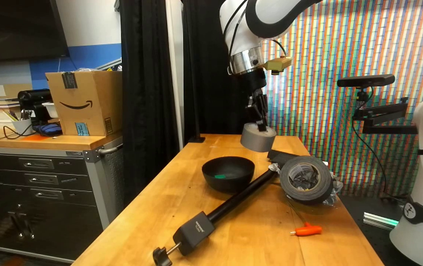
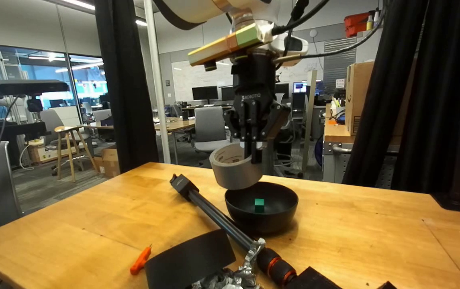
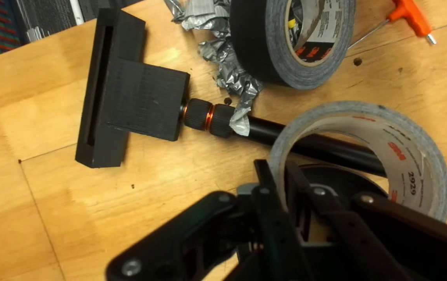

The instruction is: Move the grey seal tape

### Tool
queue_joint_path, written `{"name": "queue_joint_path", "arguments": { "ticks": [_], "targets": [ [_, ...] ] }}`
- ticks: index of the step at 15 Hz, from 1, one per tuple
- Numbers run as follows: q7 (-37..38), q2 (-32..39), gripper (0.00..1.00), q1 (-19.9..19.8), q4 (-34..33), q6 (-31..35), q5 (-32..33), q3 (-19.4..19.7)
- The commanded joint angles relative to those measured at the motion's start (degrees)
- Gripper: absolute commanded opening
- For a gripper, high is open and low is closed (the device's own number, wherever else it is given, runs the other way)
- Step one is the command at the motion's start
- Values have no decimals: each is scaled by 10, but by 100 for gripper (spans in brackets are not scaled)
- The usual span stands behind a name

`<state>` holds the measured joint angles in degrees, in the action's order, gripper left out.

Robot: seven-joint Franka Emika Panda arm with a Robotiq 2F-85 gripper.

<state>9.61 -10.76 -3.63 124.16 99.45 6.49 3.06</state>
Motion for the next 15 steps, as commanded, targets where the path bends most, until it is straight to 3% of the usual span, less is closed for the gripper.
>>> {"name": "queue_joint_path", "arguments": {
  "ticks": [1,8,15],
  "targets": [
    [-37,9,3,-17,-14,10,5,19],
    [-107,47,3,-44,-21,46,-9,57],
    [-132,147,3,-66,-83,91,-28,78]
  ]
}}
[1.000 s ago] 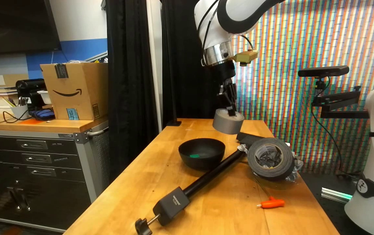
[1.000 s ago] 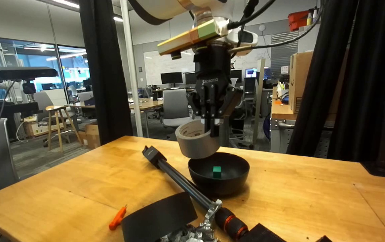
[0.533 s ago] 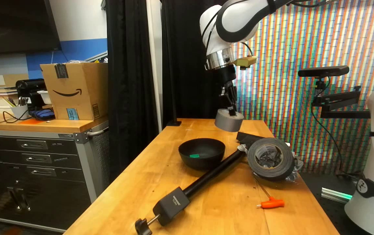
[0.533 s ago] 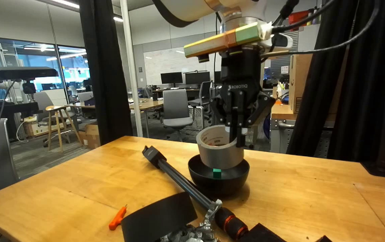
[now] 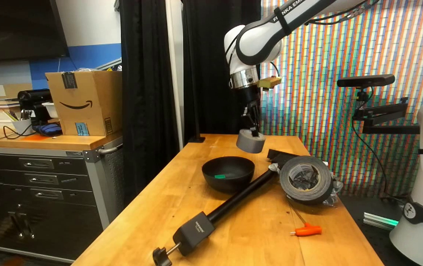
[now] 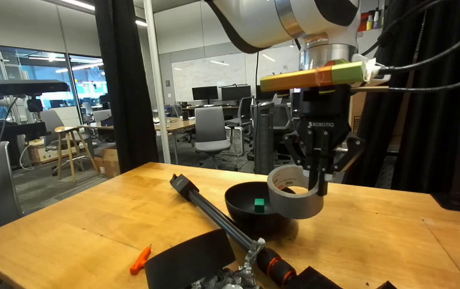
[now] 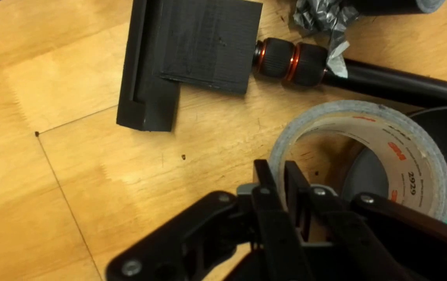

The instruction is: Move the grey seal tape

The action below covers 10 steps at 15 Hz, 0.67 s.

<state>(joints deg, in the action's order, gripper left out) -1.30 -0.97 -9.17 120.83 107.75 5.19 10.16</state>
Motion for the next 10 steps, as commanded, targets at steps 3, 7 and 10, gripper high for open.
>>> {"name": "queue_joint_path", "arguments": {
  "ticks": [3,7,10],
  "targets": [
    [-25,84,3,-16,-75,18,-11,6],
    [-27,119,3,-29,-88,41,-23,9],
    [-21,139,3,-39,-87,59,-22,13]
  ]
}}
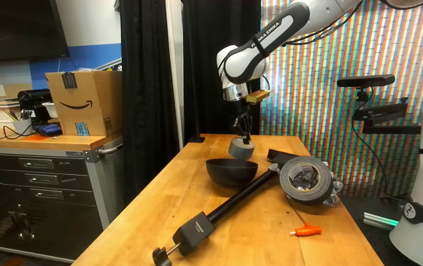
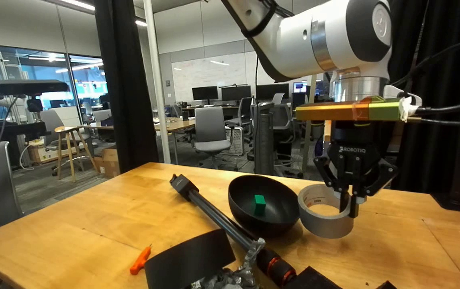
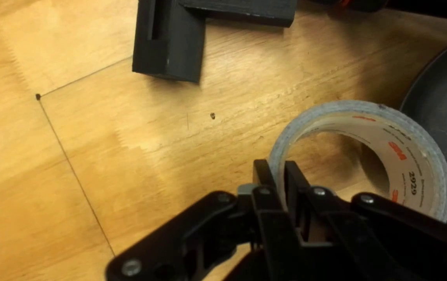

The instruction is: Move the grey seal tape

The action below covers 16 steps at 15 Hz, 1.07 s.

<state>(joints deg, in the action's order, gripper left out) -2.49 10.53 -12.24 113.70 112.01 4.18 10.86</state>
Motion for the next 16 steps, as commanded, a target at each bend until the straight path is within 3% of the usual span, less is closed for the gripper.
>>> {"name": "queue_joint_path", "arguments": {
  "ticks": [1,10,16],
  "targets": [
    [-3,28,3,-10,-13,24,-6,7],
    [-1,45,3,-12,-4,36,16,9],
    [-17,30,3,-22,36,30,42,22]
  ]
}}
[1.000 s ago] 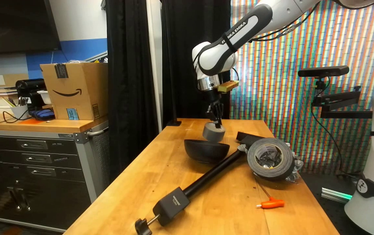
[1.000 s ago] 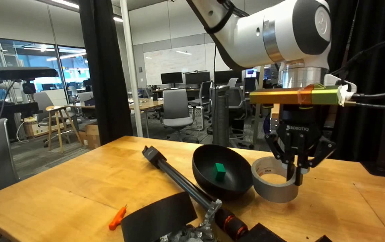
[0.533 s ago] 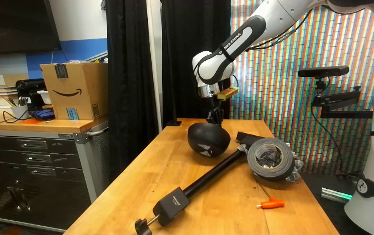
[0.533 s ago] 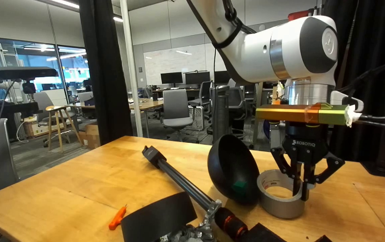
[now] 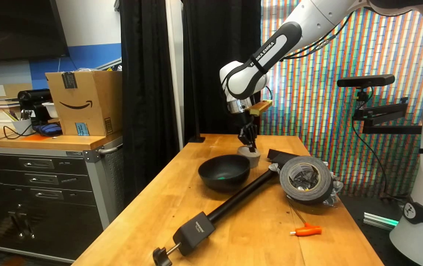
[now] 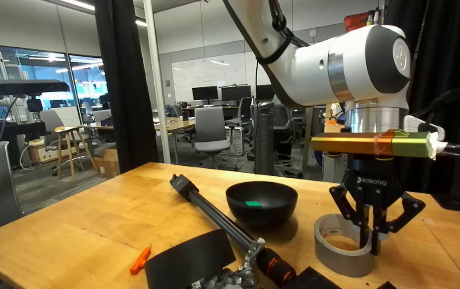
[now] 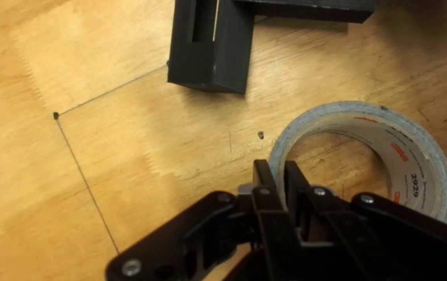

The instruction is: Move the grey seal tape

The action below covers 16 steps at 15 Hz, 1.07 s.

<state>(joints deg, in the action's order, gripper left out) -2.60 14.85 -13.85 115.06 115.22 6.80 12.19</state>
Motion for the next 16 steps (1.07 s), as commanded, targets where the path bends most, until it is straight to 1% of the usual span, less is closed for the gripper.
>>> {"name": "queue_joint_path", "arguments": {
  "ticks": [1,2,3,6,7,9,10,11,12,14,15,16],
  "targets": [
    [-19,-16,3,-8,27,-2,15,11],
    [-24,-19,3,-11,32,-3,15,14],
    [-12,16,3,0,0,-4,5,2],
    [-22,14,3,-5,7,-4,9,6],
    [-10,31,3,1,-12,-11,3,1],
    [-9,39,3,3,-20,-16,-2,-3],
    [-8,45,38,3,-27,-19,-2,-4],
    [-14,14,14,-2,-11,-12,2,2],
    [-14,21,19,-1,-12,-13,2,0],
    [-13,36,36,1,-12,-12,2,-3],
    [-13,41,38,2,-13,-12,2,-3],
    [-12,44,38,2,-14,-12,2,-3]
  ]
}}
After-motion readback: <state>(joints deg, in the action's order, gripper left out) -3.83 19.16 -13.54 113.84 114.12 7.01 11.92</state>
